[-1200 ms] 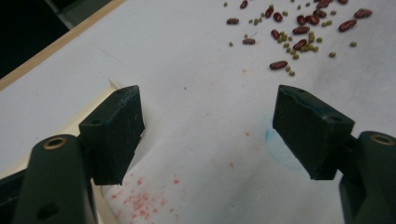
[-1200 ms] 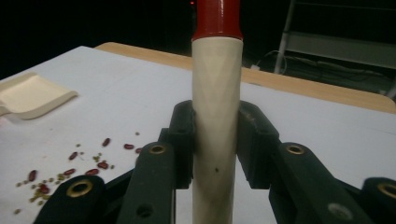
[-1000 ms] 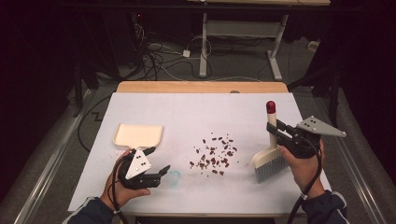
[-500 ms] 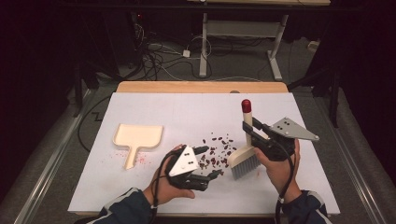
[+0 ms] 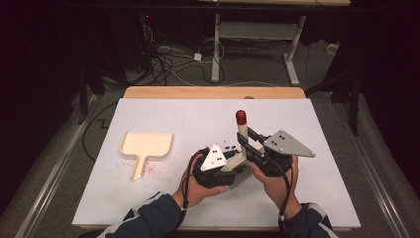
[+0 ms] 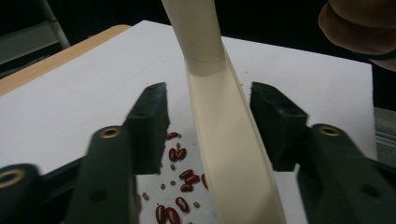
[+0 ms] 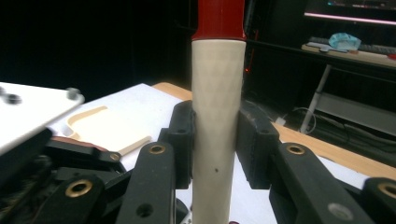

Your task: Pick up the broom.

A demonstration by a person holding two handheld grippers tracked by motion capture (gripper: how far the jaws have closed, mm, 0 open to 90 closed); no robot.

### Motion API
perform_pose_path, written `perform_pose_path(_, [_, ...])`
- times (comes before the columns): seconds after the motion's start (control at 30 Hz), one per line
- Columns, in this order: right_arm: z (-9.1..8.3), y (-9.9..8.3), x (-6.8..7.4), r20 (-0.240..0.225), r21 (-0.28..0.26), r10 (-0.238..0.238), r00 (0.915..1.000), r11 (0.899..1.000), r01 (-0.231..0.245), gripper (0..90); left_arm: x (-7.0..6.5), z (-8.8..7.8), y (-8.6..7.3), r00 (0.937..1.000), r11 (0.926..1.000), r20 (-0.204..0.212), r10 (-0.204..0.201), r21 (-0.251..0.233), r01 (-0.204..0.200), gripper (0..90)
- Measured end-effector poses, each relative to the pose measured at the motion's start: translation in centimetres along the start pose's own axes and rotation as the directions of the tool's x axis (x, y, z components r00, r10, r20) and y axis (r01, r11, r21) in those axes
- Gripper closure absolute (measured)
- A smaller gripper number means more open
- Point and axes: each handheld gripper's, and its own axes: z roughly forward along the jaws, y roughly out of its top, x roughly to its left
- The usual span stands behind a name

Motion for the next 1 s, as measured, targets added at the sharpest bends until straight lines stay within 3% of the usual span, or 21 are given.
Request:
perform_pose_path(0.13, [-0.4, 0.1, 0.5, 0.001, -0.016, -0.011, 0.9999, 1.000, 0.011, 69.8, 0.1, -0.1, -0.2, 0.9998, 0.9998, 0.006, 0.019, 0.006, -0.019, 58.9])
perform_pose_path(0.37, [-1.0, 0.2, 0.9, -0.006, -0.026, -0.037, 0.9993, 0.999, 0.037, 69.6, 1.2, -0.6, -0.1, 0.9993, 0.9989, 0.026, 0.026, 0.038, -0.027, 64.1])
perform_pose_path(0.5, [-1.5, 0.2, 0.3, -0.063, -0.019, -0.042, 0.9971, 0.999, 0.041, 69.2, 1.7, -1.2, 0.1, 0.9969, 0.9952, 0.044, 0.066, 0.070, -0.069, 65.5])
perform_pose_path(0.63, [-2.0, 0.0, -0.4, -0.134, -0.017, -0.050, 0.9897, 0.999, 0.049, 68.0, 1.9, -1.6, 0.3, 0.9901, 0.9877, 0.086, 0.110, 0.102, -0.119, 65.6])
perform_pose_path(0.73, [-2.5, 0.0, -1.0, -0.182, -0.008, -0.085, 0.9796, 0.996, 0.085, 60.5, 2.0, -2.1, 0.3, 0.9863, 0.9838, 0.108, 0.125, 0.115, -0.137, 65.6])
perform_pose_path(0.8, [-2.7, 0.0, -1.6, -0.227, 0.014, -0.117, 0.9669, 0.992, 0.124, 55.6, 2.3, -2.5, 0.3, 0.9854, 0.9848, 0.120, 0.121, 0.111, -0.134, 65.5])
perform_pose_path(0.83, [-2.7, -0.1, -2.0, -0.265, 0.051, -0.137, 0.9546, 0.987, 0.155, 52.3, 2.4, -2.8, 0.3, 0.9838, 0.9849, 0.133, 0.120, 0.108, -0.135, 65.5])
perform_pose_path(0.9, [-2.5, -0.8, -2.8, -0.323, 0.126, -0.175, 0.9302, 0.966, 0.225, 49.2, 2.6, -3.2, 0.3, 0.9807, 0.9850, 0.154, 0.120, 0.105, -0.137, 65.5])
perform_pose_path(1.0, [-2.1, -2.1, -3.9, -0.385, 0.199, -0.175, 0.9063, 0.943, 0.267, 44.6, 2.4, -3.5, 0.3, 0.9689, 0.9779, 0.196, 0.151, 0.113, -0.175, 65.6])
